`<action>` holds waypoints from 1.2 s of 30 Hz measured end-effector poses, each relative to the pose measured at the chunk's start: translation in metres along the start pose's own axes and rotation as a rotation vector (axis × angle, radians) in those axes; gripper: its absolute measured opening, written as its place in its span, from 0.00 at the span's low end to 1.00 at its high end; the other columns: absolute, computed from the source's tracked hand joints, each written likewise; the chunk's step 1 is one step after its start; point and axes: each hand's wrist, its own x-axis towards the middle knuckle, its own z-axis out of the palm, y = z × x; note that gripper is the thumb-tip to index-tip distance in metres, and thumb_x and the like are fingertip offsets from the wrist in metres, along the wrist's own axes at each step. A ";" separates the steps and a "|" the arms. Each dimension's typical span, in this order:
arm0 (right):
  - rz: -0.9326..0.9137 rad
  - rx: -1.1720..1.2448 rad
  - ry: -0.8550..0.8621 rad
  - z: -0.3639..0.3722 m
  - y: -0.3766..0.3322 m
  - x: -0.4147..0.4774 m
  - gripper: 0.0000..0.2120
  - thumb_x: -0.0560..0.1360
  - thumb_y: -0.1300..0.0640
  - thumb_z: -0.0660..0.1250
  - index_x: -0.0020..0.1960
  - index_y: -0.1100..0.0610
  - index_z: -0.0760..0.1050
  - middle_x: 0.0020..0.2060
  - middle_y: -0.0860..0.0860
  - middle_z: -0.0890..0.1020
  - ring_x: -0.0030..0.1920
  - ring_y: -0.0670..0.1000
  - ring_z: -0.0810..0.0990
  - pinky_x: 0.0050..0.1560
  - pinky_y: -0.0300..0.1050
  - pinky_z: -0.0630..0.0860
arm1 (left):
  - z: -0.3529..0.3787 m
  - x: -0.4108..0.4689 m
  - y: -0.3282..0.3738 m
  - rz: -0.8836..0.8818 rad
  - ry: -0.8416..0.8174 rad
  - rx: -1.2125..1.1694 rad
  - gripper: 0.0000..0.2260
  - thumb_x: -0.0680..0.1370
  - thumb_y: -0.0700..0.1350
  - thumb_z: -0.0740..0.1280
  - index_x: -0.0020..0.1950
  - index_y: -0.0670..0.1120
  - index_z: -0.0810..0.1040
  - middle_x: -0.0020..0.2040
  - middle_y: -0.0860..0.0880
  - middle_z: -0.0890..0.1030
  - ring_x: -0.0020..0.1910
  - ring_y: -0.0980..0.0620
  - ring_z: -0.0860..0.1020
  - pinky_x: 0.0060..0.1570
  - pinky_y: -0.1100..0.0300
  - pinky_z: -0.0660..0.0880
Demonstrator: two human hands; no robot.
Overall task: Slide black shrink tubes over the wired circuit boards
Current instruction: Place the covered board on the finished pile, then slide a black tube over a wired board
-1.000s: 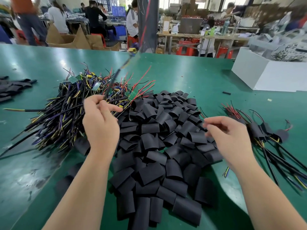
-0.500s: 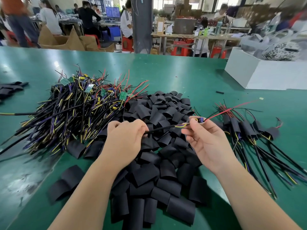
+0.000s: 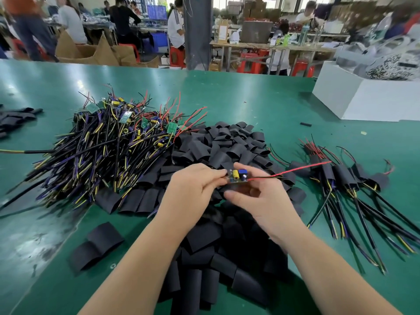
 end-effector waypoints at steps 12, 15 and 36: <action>-0.350 -0.874 -0.275 0.020 0.006 -0.008 0.12 0.73 0.47 0.70 0.48 0.53 0.72 0.40 0.44 0.72 0.42 0.45 0.67 0.41 0.38 0.61 | -0.005 0.000 -0.019 -0.103 0.126 0.089 0.06 0.74 0.43 0.69 0.48 0.45 0.85 0.43 0.52 0.84 0.43 0.51 0.81 0.46 0.56 0.75; -0.381 -0.791 -0.228 0.016 0.005 -0.007 0.12 0.70 0.49 0.71 0.49 0.49 0.72 0.41 0.42 0.76 0.41 0.42 0.70 0.42 0.36 0.65 | -0.008 0.000 -0.021 -0.109 0.171 0.086 0.07 0.74 0.43 0.68 0.47 0.45 0.85 0.43 0.52 0.84 0.43 0.55 0.80 0.47 0.62 0.74; -0.027 1.113 0.245 -0.070 -0.027 0.004 0.14 0.77 0.59 0.59 0.59 0.55 0.77 0.45 0.57 0.82 0.46 0.54 0.85 0.33 0.35 0.76 | -0.010 -0.002 -0.026 -0.105 0.167 -0.067 0.05 0.74 0.36 0.72 0.47 0.43 0.84 0.42 0.62 0.79 0.45 0.68 0.77 0.47 0.77 0.69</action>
